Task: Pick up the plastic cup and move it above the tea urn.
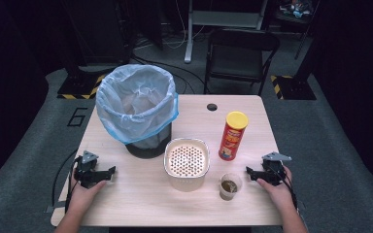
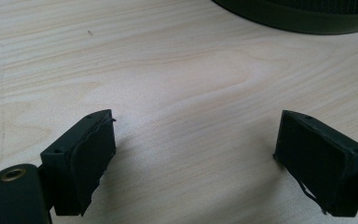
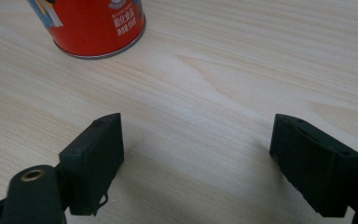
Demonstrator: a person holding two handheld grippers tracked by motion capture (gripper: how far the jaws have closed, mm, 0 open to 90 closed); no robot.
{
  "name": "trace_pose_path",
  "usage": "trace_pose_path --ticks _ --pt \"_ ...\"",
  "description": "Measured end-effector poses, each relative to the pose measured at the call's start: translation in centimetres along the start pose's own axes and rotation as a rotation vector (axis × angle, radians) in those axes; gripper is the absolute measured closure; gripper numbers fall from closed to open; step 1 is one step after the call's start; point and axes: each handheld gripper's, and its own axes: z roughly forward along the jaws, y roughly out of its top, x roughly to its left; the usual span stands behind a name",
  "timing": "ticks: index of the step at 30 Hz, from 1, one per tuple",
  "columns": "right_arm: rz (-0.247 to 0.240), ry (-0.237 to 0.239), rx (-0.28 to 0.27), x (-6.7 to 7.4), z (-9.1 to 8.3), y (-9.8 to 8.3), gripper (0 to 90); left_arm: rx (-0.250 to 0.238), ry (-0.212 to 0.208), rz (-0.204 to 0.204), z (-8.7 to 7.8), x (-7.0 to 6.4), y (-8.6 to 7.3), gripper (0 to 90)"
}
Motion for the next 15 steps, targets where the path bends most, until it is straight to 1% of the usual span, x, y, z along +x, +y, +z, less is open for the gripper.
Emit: trace_pose_path --ticks 4,7,8,10,12,13,14,15 --pt "0.004 0.003 -0.002 -0.05 -0.05 -0.02 18.7 -0.001 0.000 -0.001 0.00 0.00 0.00 12.1" --pt "0.001 0.000 -0.004 -0.08 -0.12 -0.01 22.0 -0.001 -0.001 0.000 0.00 0.01 0.00 12.1" --pt "0.006 0.000 -0.003 -0.06 -0.16 -0.01 22.8 0.008 -0.004 0.002 -0.07 0.04 0.03 12.1" --pt "0.018 -0.003 -0.001 0.01 -0.21 0.02 24.8 0.006 -0.003 0.001 -0.06 0.03 0.02 12.1" --pt "0.011 0.000 0.005 -0.04 -0.33 0.08 29.9 0.009 -0.001 0.007 -0.08 0.04 0.02 12.1" --pt "0.013 0.006 0.009 -0.07 -0.46 0.17 34.8 0.008 0.000 0.006 -0.07 0.03 0.02 12.1" --pt "0.018 0.010 0.015 -0.06 -0.59 0.23 37.8 0.008 0.000 0.006 -0.09 0.00 0.00 12.1" --pt "0.030 0.023 0.018 -0.01 -0.97 0.41 38.5 0.017 -0.003 0.004 -0.18 -0.03 0.01 12.1"
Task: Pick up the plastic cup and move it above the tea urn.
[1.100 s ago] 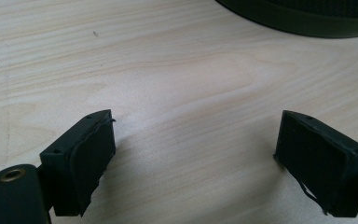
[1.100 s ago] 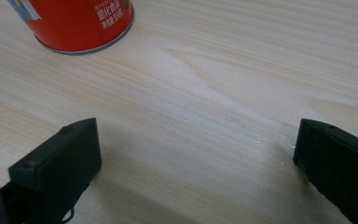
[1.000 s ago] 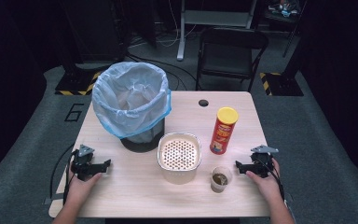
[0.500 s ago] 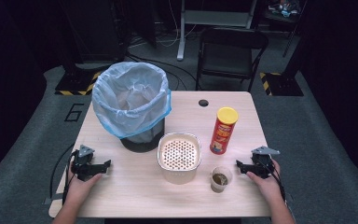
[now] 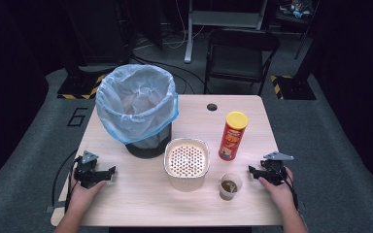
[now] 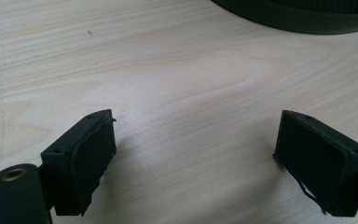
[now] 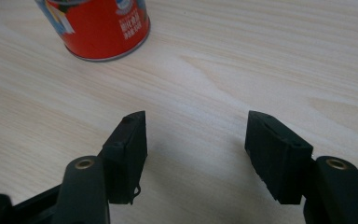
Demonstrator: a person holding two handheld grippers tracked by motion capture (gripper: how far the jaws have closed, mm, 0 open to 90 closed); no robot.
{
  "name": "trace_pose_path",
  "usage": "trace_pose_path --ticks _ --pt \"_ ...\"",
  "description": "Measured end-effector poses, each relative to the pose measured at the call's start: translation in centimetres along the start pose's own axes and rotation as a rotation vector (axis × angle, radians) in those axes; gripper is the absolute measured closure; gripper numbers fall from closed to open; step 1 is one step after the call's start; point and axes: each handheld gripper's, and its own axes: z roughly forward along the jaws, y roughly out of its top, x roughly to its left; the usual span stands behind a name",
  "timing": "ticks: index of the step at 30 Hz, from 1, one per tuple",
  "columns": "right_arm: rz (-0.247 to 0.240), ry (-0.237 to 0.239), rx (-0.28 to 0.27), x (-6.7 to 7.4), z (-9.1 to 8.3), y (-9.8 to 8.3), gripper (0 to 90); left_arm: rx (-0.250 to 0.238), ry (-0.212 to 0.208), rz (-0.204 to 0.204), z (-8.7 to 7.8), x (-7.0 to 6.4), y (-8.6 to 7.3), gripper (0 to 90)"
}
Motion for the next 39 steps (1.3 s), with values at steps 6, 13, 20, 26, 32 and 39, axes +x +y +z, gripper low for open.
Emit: trace_pose_path --ticks 6,13,20,26,32,39 --pt "-0.077 0.008 -0.047 1.8 -2.7 1.9 42.2 0.003 -0.001 0.000 0.0 0.0 0.0 12.1" --pt "-0.092 0.066 -0.059 4.1 -5.2 3.3 44.2 -0.002 0.002 0.005 0.0 0.0 0.0 12.1" --pt "-0.132 0.163 -0.076 6.4 -7.6 4.8 53.3 -0.002 0.002 0.005 0.0 0.0 0.0 12.1" --pt "-0.162 0.239 -0.092 8.7 -8.0 6.7 55.4 -0.003 0.003 0.005 0.0 0.0 0.0 12.1" --pt "-0.152 0.307 -0.089 10.3 -6.8 8.2 54.9 -0.002 0.002 0.005 0.0 0.0 0.0 12.1" --pt "-0.190 0.327 -0.098 12.2 -5.4 10.3 53.0 -0.008 0.000 0.000 0.0 -0.1 -0.1 12.1"
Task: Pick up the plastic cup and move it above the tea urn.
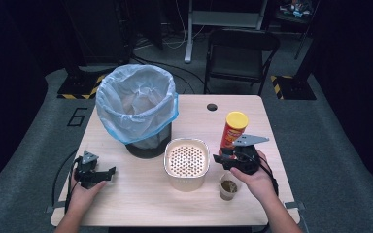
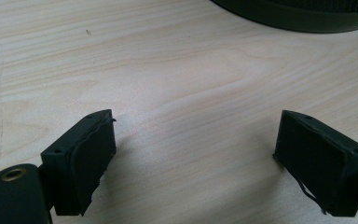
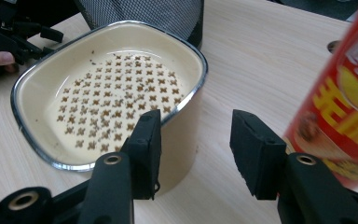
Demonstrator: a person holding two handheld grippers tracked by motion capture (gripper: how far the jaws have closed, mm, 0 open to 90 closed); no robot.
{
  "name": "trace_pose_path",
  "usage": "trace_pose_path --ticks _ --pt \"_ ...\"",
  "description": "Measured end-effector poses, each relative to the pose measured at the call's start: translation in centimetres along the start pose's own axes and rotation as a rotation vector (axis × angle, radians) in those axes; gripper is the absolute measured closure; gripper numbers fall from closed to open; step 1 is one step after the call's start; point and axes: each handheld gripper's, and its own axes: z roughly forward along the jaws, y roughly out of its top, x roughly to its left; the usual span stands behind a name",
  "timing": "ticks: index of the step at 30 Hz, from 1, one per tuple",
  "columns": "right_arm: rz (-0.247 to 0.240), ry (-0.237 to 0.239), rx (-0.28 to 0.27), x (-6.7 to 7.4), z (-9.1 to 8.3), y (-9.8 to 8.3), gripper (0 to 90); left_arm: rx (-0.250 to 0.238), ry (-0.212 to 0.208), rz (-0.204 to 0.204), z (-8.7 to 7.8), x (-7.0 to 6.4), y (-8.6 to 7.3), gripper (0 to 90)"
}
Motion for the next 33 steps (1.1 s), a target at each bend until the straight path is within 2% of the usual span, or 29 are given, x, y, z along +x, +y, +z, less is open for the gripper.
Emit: trace_pose_path --ticks 5,9,14,17,21,25,30,33 --pt "0.025 0.031 0.031 0.3 1.7 0.8 53.6 0.003 -0.001 0.004 0.0 0.0 0.0 12.1" --pt "0.030 0.028 0.052 0.2 2.9 1.0 52.7 0.003 -0.002 0.005 0.0 0.0 0.0 12.1" --pt "0.052 0.060 0.075 0.1 3.7 1.0 54.4 0.002 -0.003 0.007 0.0 0.0 0.0 12.1" --pt "0.038 0.071 0.096 0.6 4.0 0.9 54.7 0.001 -0.003 0.007 0.0 0.0 0.0 12.1" --pt "0.020 0.064 0.101 1.0 3.9 0.7 54.4 0.003 -0.004 0.006 0.0 0.0 0.0 12.1" --pt "0.026 0.081 0.099 1.3 3.4 0.2 55.3 0.001 -0.005 0.004 0.0 0.0 0.0 12.1" --pt "-0.004 0.092 0.096 2.2 2.5 -0.6 55.1 0.000 -0.005 0.003 0.0 0.0 0.0 12.1" --pt "0.005 0.103 0.091 2.6 2.0 -1.1 54.5 -0.001 -0.005 0.003 0.0 0.0 0.0 12.1"
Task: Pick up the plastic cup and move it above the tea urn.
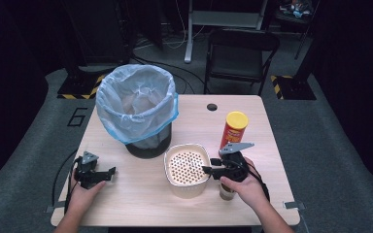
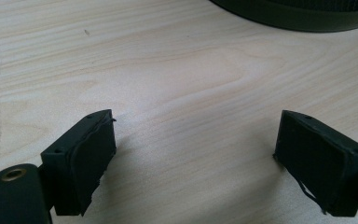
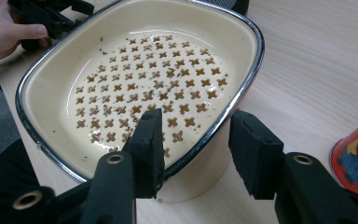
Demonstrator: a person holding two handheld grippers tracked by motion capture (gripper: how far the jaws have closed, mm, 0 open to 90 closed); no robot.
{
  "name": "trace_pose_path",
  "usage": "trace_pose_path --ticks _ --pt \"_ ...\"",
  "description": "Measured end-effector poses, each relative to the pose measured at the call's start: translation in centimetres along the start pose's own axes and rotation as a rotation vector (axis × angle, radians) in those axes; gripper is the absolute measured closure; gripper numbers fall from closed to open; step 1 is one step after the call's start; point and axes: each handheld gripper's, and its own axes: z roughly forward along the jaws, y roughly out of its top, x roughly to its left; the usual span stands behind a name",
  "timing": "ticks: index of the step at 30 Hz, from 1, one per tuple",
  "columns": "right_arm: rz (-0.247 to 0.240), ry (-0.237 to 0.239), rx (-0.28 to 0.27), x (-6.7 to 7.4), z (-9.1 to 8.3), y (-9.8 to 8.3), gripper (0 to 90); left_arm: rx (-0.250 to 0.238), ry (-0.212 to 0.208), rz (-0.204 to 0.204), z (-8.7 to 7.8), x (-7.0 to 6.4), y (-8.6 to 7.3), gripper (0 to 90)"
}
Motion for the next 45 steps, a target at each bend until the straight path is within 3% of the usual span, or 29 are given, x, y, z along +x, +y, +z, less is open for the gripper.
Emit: trace_pose_path --ticks 10,13,19,21,27,32,38,45 --pt "-0.007 0.023 -0.012 0.6 -1.1 -1.3 54.6 0.001 0.001 0.000 0.0 0.0 0.0 12.1" --pt "-0.007 0.024 -0.022 0.9 -1.3 -1.7 50.7 0.001 0.000 0.000 0.0 0.0 0.0 12.1" --pt "-0.010 -0.061 -0.098 1.0 -3.2 -2.2 36.1 0.001 0.001 0.001 0.0 0.0 0.0 12.1" --pt "-0.023 -0.109 -0.116 0.9 -3.9 -2.5 31.1 0.001 0.001 0.000 0.0 0.0 0.0 12.1" --pt "-0.019 -0.219 -0.063 0.7 -3.9 -4.4 20.1 0.001 0.001 0.000 0.0 0.0 0.0 12.1" --pt "0.014 -0.232 -0.051 0.9 -3.2 -5.7 14.7 0.001 0.001 0.001 0.0 0.0 0.0 12.1" --pt "0.001 -0.286 -0.032 0.8 -2.3 -6.9 14.2 0.001 0.001 0.000 0.0 0.0 0.0 12.1" --pt "-0.015 -0.295 0.012 0.8 -1.1 -8.6 16.5 0.001 0.001 0.000 0.0 0.0 0.0 12.1"
